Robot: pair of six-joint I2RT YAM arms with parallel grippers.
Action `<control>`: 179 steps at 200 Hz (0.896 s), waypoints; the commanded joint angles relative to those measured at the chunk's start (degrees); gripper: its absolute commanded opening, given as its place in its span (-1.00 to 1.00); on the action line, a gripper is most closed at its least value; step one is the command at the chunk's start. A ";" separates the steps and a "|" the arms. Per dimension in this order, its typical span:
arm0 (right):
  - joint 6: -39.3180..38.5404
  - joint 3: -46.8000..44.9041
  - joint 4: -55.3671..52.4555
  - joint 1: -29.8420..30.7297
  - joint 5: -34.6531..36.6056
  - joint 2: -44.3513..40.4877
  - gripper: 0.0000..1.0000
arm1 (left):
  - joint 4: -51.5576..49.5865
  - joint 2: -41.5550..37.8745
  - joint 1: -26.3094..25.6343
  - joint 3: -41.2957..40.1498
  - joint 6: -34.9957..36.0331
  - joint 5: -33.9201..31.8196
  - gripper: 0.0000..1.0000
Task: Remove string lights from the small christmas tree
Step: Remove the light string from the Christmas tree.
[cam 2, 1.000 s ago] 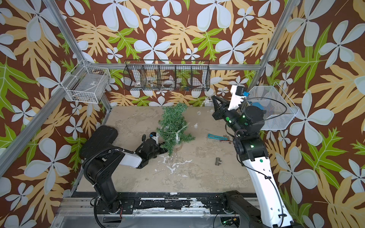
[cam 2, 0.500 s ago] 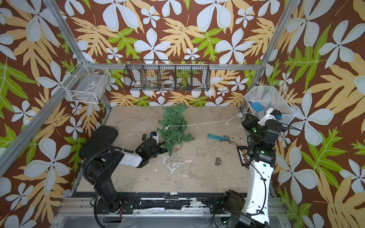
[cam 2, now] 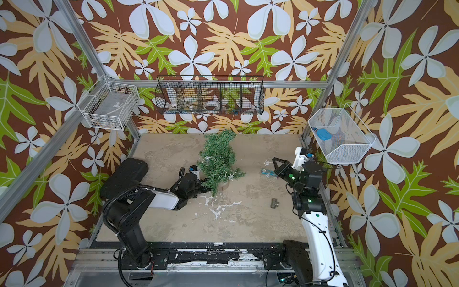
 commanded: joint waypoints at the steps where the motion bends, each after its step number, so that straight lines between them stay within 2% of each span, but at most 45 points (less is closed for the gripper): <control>1: -2.39 0.27 3.17 6.17 -1.78 -0.14 -1.00 | -6.09 0.62 -0.17 0.13 1.62 -1.59 0.41; 19: -7.43 0.81 2.35 12.07 -0.22 0.20 -1.00 | -6.26 0.54 -0.25 0.39 1.80 -1.89 0.41; 36: -8.79 -0.84 5.86 15.07 -0.55 -0.02 -1.00 | -6.43 0.57 -0.34 0.75 1.62 -1.98 0.41; 54: -9.88 -1.55 9.18 17.44 -1.20 0.30 -1.00 | -6.53 0.41 -0.41 0.78 1.36 -2.17 0.41; 98: -14.02 1.88 9.25 23.32 0.67 3.58 -0.98 | -6.78 0.49 -0.69 0.67 1.12 -2.53 0.41; 149: -16.70 3.40 11.44 29.37 5.29 6.48 -0.93 | -7.56 -0.45 -0.86 0.82 1.05 -2.81 0.41; 179: -17.18 3.38 13.26 31.10 6.62 7.51 -0.88 | -7.80 -0.56 -1.05 1.27 0.93 -2.97 0.41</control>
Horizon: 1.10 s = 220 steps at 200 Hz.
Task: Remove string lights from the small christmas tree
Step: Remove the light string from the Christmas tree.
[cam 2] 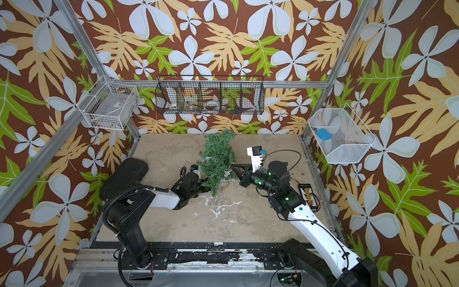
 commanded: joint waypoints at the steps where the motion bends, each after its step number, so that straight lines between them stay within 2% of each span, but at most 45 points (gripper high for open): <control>1: -1.48 0.31 3.62 0.68 1.87 0.63 -0.88 | -5.44 -0.13 -0.21 0.22 0.10 -1.04 0.41; 51: -3.26 1.24 4.77 1.41 2.95 2.21 -0.70 | -5.77 0.14 -0.40 0.60 0.07 -1.26 0.41; 98: -4.42 3.04 4.82 3.33 3.55 4.91 -0.68 | -6.29 0.09 -0.48 0.53 0.25 -1.46 0.41; 125: -8.37 5.07 1.96 6.68 7.56 6.47 -0.53 | -6.29 0.14 -0.48 0.61 0.16 -1.49 0.41; 162: -9.38 5.97 1.23 7.37 8.86 7.34 -0.34 | -6.71 -0.12 -0.48 0.70 0.26 -1.79 0.41; 220: -12.12 6.73 -0.44 7.56 10.42 7.68 -0.22 | -7.00 -0.04 -0.48 1.12 0.44 -1.94 0.41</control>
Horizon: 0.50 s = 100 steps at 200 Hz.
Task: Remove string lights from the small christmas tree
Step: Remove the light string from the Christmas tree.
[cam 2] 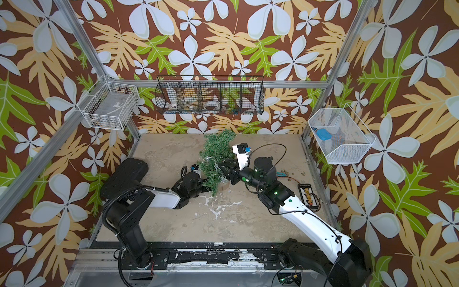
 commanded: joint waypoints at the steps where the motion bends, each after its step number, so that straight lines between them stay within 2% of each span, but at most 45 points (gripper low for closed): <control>1: -2.20 0.81 -0.72 0.17 1.36 0.32 -0.22 | -5.23 0.12 -0.06 0.17 0.42 -0.97 0.41; 53: -5.87 3.18 -2.50 0.42 2.12 2.45 -0.16 | -5.32 0.47 -0.04 0.31 0.43 -1.01 0.41; 100: -8.12 4.10 -3.14 1.31 3.81 4.18 -0.20 | -5.49 0.47 -0.06 0.42 0.33 -1.06 0.41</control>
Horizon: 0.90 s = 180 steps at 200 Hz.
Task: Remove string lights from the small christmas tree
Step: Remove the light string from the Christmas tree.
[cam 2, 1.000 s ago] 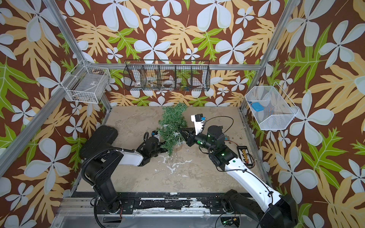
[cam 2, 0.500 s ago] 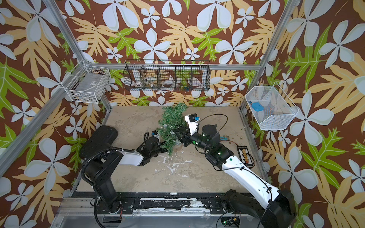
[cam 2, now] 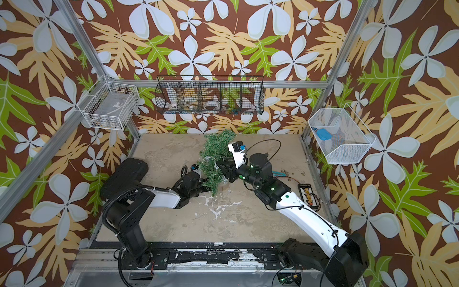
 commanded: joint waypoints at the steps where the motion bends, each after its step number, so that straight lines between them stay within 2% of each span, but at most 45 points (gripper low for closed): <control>1: -1.93 0.43 -0.04 0.18 1.09 0.62 -0.20 | -5.05 0.38 -0.06 0.08 0.33 -1.06 0.42; 48: -3.43 0.42 -0.91 0.94 2.23 0.71 -0.33 | -5.32 0.27 -0.06 0.33 0.12 -1.31 0.42; 112: -4.88 -0.02 -1.14 2.26 4.05 0.67 -0.33 | -5.35 0.56 -0.11 0.23 -0.11 -1.35 0.42; 180: -5.24 0.94 -2.06 2.29 5.01 -0.32 -0.97 | -5.85 0.73 -0.06 0.12 -0.42 -1.86 0.42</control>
